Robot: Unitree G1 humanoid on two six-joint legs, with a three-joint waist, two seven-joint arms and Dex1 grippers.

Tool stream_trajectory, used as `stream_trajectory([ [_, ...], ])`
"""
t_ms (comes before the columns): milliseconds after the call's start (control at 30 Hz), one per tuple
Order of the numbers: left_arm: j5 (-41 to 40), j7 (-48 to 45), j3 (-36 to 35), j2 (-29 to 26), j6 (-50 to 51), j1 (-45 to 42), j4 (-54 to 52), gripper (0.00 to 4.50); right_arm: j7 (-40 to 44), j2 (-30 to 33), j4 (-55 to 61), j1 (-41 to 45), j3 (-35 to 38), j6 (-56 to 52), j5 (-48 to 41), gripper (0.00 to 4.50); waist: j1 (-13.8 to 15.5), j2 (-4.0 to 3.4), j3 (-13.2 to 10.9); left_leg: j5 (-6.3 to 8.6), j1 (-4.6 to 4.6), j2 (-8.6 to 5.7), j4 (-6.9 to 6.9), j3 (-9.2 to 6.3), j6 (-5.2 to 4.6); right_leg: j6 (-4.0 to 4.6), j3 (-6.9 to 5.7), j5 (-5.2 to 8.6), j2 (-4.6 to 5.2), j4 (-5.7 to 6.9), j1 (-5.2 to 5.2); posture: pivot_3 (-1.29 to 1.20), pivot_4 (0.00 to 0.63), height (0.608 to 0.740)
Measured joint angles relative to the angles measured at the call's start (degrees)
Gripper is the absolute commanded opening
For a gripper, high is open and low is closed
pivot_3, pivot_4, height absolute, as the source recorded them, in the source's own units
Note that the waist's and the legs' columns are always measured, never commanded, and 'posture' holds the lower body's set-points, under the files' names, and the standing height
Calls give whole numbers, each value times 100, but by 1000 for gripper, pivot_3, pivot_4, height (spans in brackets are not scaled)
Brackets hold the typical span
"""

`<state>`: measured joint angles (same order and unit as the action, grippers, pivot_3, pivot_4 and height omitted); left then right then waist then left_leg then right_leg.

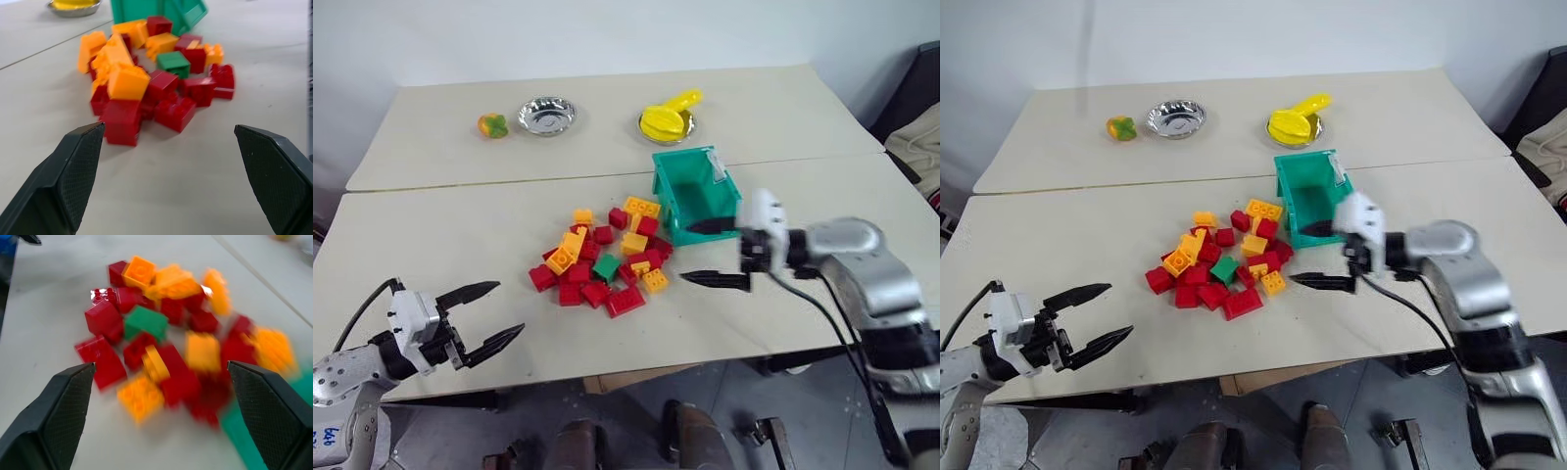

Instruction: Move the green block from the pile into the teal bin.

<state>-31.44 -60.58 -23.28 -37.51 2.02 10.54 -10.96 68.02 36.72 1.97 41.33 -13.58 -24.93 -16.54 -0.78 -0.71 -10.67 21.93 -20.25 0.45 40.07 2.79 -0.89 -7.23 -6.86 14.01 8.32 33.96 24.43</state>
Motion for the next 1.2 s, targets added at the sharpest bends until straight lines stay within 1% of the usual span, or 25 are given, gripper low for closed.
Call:
stream_trajectory([
  [100, 1, 72, 68, 2, 12, -144, -39, 4500, 52, -311, -458, 503, -724, 81, 566, 4480, 47, 0, 0, 0, -7, -32, -1, 2, 0, 0, -2, 0, 0, 2, 7, 0, 150, 740],
  [167, 1, 114, 80, 8, 24, -150, -56, 4500, 116, -446, -738, 709, -1020, 190, 821, 4480, 50, 0, 0, 1, -10, -36, -1, 2, -1, 0, -5, -1, 0, 2, 7, 0, 150, 740],
  [233, 6, 174, 136, 51, 40, -148, -86, 4500, 33, -871, -1375, 1170, -1304, 247, 1171, 4480, -2, 0, 0, 1, -10, -36, -2, 4, -1, -2, -5, -1, 1, 2, 11, 0, 150, 740],
  [300, 14, 226, 212, 92, 39, -158, -179, 4500, -29, -1263, -1768, 1519, -1442, 286, 1374, 4480, -77, 0, 0, 0, -10, -31, -4, 4, 0, -2, -15, -1, -1, 4, 10, 0, 150, 740],
  [400, 16, 279, 227, 106, 37, -128, -216, 4500, 17, -1463, -2267, 1775, -1589, 484, 1619, 4480, -82, 0, 0, 0, -11, -35, -5, 5, 0, -1, -25, -1, 0, 4, 5, 0, 150, 740],
  [567, 22, 360, 236, 142, 34, -65, -223, 4500, 147, -1720, -2660, 1891, -1657, 502, 1809, 4480, -88, 1, 1, 0, -11, -35, -3, 3, -1, -1, -24, -1, 2, 3, 4, 0, 150, 740],
  [633, 24, 379, 236, 144, 26, -66, -230, 4500, 231, -1729, -2720, 1975, -1714, 516, 1893, 4104, -90, 2, 2, 0, -10, -34, -3, 3, 0, -1, -25, -1, 1, 4, 3, 0, 150, 740],
  [700, 27, 400, 236, 144, 17, -65, -230, 4500, 277, -1766, -2769, 2016, -1715, 538, 1925, 3608, -89, 2, 2, 0, -10, -35, -3, 3, 0, -1, -25, -1, 1, 4, 3, 0, 150, 740],
  [767, 28, 422, 236, 145, -4, -65, -231, 4500, 280, -1860, -2824, 2001, -1708, 568, 1935, 2873, -90, 2, 2, 0, -10, -35, -3, 3, 0, -1, -25, -1, 1, 4, 3, 0, 150, 740],
  [800, 28, 429, 236, 145, -15, -63, -235, 4500, 275, -1889, -2835, 1969, -1706, 575, 1936, 2631, -89, 2, 2, 1, -10, -35, -3, 3, 0, -1, -26, -1, 1, 4, 3, 0, 150, 740],
  [900, 29, 459, 237, 149, -25, -37, -249, 4500, 278, -1934, -2831, 1842, -1649, 600, 1917, 1557, -95, 2, 2, 1, -10, -34, -3, 3, 0, -1, -24, -1, 1, 3, 3, 0, 150, 740],
  [933, 30, 465, 239, 150, -27, -35, -260, 4500, 266, -1933, -2830, 1836, -1615, 599, 1923, 1448, -98, 2, 2, 1, -10, -34, -3, 3, 0, -1, -24, -1, 1, 4, 4, 0, 150, 740],
  [1067, 32, 467, 247, 191, -128, -36, -293, 4500, 263, -1927, -2829, 1756, -1466, 608, 1904, 1452, -98, 2, 2, 1, -10, -34, -3, 3, 1, -1, -24, -1, 1, 3, 4, 0, 150, 740],
  [1200, 20, 569, 276, 280, -112, -70, -389, 4500, 160, -1848, -2710, 1575, -988, 640, 1658, 1452, -80, 2, 2, 1, -12, -35, -3, 3, 1, -1, -24, -1, 2, 3, 4, 0, 150, 740],
])
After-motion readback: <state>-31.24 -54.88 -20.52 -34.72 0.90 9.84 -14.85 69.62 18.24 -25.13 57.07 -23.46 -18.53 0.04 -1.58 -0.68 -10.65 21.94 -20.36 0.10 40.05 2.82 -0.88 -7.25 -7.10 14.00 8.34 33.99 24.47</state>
